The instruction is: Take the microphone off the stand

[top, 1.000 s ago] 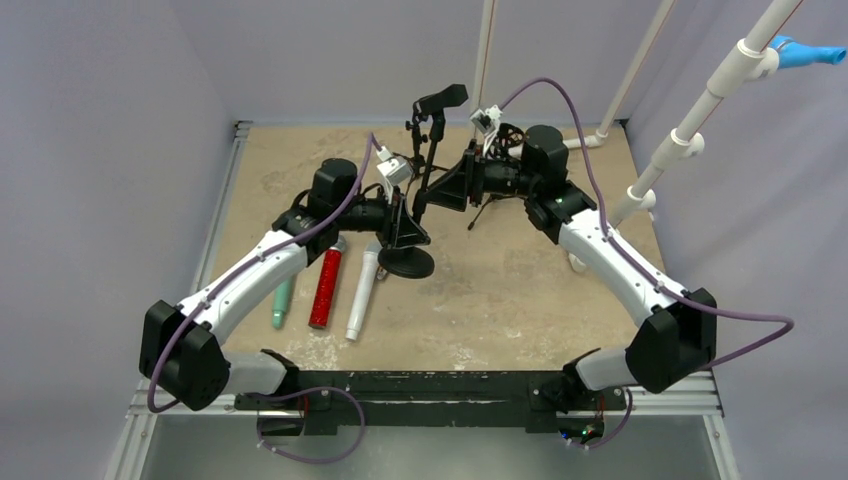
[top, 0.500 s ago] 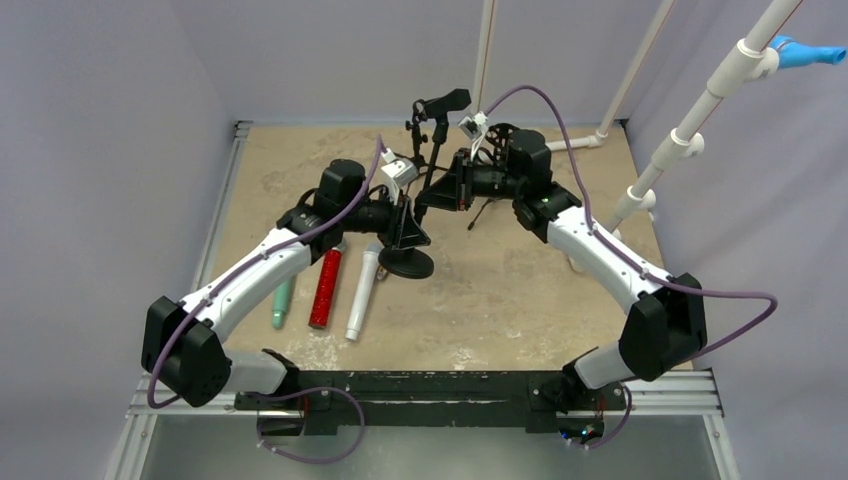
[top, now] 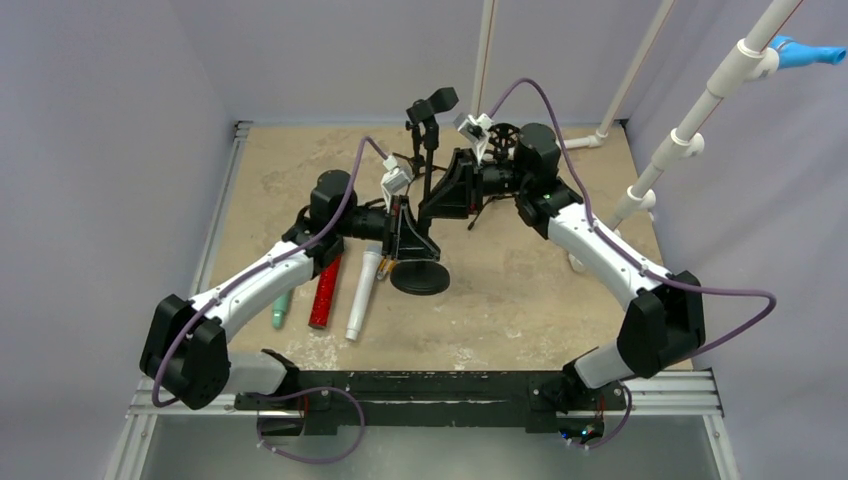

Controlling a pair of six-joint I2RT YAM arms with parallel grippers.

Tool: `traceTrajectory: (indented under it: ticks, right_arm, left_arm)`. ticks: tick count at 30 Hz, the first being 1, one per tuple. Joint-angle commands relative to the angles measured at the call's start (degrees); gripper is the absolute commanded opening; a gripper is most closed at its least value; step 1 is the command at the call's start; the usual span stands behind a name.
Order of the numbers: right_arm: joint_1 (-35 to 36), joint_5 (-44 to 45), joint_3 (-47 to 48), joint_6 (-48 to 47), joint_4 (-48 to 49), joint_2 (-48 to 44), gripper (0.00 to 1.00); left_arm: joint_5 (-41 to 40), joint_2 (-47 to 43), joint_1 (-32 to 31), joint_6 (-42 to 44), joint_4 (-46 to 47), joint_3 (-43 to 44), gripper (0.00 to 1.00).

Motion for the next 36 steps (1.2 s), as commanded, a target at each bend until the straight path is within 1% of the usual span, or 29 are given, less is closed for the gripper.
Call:
traceTrajectory:
  ticks: [1,3,4,5,6,7,8,10,11,12,13,15,18,23,29,36]
  right_arm:
    - [1.49,-17.08,5.56,-3.19,3.22,1.78,0.06]
    - [1.49,-18.43,6.48,-3.00,2.19,2.15,0.28]
    - [1.45,-18.58,6.54,-2.83,1.90,2.19,0.39]
    - [1.29,-18.07,6.51,-2.80,1.53,1.99,0.42]
    - [1.06,-16.30,6.52,-2.84,0.52,1.66,0.43]
    - [0.87,-14.70,6.65,-2.99,-1.24,1.09,0.44]
    - [0.83,-12.71,7.07,-4.16,-4.67,0.59,0.45]
    - [0.86,-6.85,8.77,-10.44,-16.01,-1.19,0.46]
    - [0.92,-3.49,9.63,-14.66,-21.30,-2.11,0.47]
    - [0.96,-0.37,9.96,-16.35,-23.23,-3.12,0.47]
    - [0.96,2.32,9.89,-15.92,-23.64,-4.02,0.47]
    - [0.96,8.61,10.77,-15.50,-26.31,-5.24,0.48]
    - [0.84,14.60,10.77,-13.58,-27.17,-6.42,0.49]
    - [0.85,18.35,9.87,-10.47,-25.53,-6.24,0.50]
    - [0.96,21.83,7.04,-7.38,-22.38,-4.33,0.51]
    - [1.25,24.01,5.79,-5.24,-20.09,-2.38,0.51]
  left_arm:
    - [14.26,-1.06,-0.32,-18.19,31.56,-1.17,0.00]
    - [14.22,-1.44,-0.36,-19.72,34.51,-1.82,0.00]
    - [13.42,-1.81,-0.28,-18.99,33.13,-1.73,0.00]
    - [12.52,-2.37,-0.23,-17.19,30.69,-1.59,0.00]
    - [11.23,-3.17,-0.18,-14.34,26.32,-1.23,0.00]
    - [9.29,-4.03,-0.19,-8.31,20.04,-0.31,0.00]
    - [6.64,-4.92,-0.16,-2.84,11.12,1.25,0.00]
    - [-0.42,-5.82,-0.34,8.47,-5.49,5.33,0.00]
    - [-3.15,-5.73,-0.36,11.22,-10.59,6.75,0.00]
    - [-6.39,-5.56,-0.37,12.71,-14.05,7.91,0.00]
    - [-9.14,-5.34,-0.35,14.07,-16.58,8.83,0.00]
    - [-14.67,-5.11,-0.41,14.81,-19.02,9.87,0.00]
    - [-20.83,-4.64,-0.53,16.24,-21.52,11.28,0.00]
    - [-27.96,-3.91,-1.70,19.19,-25.32,12.96,0.00]
    - [-31.81,-3.09,-2.29,19.91,-26.12,13.27,0.00]
    - [-32.68,-2.35,-3.04,20.29,-26.29,13.89,0.00]
